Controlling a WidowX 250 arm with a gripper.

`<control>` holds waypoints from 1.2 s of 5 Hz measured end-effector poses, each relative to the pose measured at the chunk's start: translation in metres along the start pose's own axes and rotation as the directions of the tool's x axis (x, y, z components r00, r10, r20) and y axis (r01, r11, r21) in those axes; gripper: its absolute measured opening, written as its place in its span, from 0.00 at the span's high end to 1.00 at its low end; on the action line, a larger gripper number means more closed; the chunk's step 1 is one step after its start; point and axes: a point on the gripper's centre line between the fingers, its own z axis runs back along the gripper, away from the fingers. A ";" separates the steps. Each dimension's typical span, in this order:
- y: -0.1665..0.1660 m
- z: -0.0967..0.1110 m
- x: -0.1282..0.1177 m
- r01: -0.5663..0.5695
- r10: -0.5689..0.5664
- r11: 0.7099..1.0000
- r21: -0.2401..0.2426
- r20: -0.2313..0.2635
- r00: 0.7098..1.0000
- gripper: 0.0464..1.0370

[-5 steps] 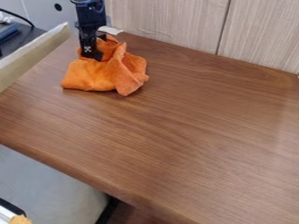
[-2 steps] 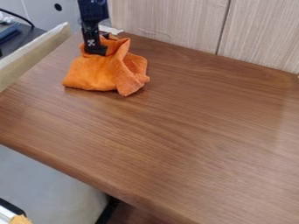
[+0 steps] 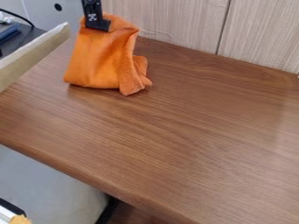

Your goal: Unfold cloth from top to bottom left

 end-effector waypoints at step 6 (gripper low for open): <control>-0.139 0.001 -0.046 0.095 -0.093 0.993 -0.076 0.037 0.995 0.98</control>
